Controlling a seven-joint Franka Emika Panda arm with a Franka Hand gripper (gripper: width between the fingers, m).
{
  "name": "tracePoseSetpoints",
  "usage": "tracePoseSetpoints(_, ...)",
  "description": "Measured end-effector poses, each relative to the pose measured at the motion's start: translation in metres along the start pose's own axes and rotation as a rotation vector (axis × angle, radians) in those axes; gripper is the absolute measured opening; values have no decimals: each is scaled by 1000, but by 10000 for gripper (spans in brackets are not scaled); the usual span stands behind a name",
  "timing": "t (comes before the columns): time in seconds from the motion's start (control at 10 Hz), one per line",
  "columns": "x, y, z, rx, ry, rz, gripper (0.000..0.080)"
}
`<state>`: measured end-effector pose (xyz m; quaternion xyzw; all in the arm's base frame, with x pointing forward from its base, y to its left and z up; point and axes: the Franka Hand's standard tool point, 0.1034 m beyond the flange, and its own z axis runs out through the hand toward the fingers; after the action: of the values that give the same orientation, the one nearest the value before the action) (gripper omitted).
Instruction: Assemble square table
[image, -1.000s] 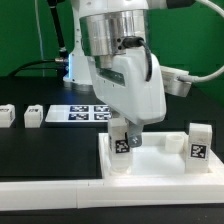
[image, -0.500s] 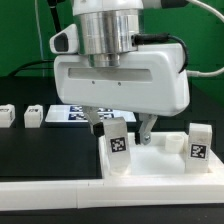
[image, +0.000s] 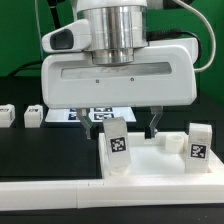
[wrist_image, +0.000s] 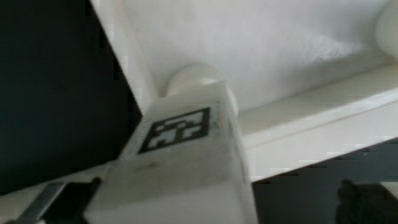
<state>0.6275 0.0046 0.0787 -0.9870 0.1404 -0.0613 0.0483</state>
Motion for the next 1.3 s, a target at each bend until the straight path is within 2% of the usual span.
tracePoseSetpoints(0.1,0,0,0,2,0,24,558)
tracePoseSetpoints(0.2,0,-1,0,5,-1,90,376)
tracePoseSetpoints(0.3,0,0,1,4,-1,136,294)
tracePoseSetpoints(0.6,0,3,1,5,-2,363,294)
tracePoseSetpoints(0.7,0,4,1,6,-4,537,294)
tracePoseSetpoints(0.8,1,7,2,19,-10,733,294)
tracePoseSetpoints(1.0,0,15,3,80,-47,1054,294)
tracePoseSetpoints(1.3,-2,15,3,90,-75,1290,294)
